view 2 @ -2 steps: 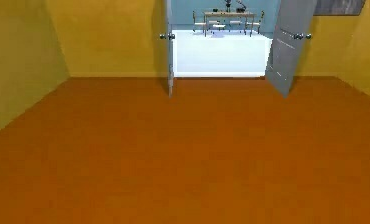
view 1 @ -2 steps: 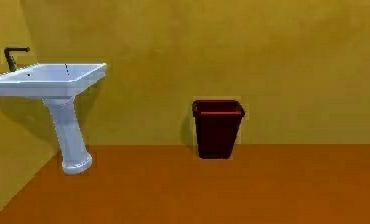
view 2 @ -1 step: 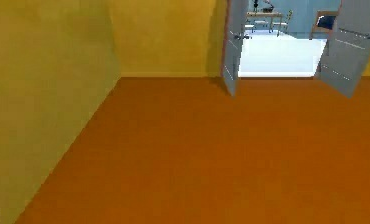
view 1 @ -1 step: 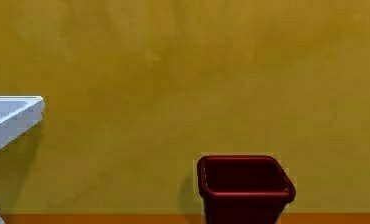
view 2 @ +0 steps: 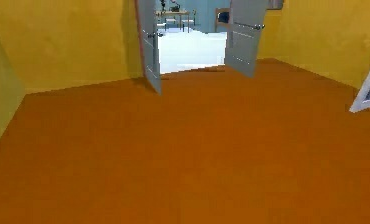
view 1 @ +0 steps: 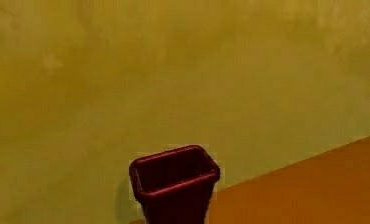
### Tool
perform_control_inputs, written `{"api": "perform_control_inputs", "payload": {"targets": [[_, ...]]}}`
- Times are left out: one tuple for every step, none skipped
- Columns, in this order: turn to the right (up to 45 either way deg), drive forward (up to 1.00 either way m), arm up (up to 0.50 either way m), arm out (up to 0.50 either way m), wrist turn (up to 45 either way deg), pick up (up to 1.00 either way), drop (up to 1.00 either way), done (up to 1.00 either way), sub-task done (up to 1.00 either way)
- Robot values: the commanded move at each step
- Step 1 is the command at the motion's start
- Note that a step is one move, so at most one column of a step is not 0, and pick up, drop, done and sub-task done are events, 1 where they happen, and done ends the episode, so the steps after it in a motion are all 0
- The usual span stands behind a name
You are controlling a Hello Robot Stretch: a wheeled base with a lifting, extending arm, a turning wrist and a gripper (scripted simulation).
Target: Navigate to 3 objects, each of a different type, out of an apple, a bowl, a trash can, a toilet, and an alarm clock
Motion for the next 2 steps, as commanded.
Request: {"api": "perform_control_inputs", "payload": {"targets": [[0.0, 0.10, 0.00, 0.00, 0.0, 0.00, 0.00, 0.00, 0.00], [0.0, 0.00, 0.00, 0.00, 0.0, 0.00, 0.00, 1.00, 0.00]]}}
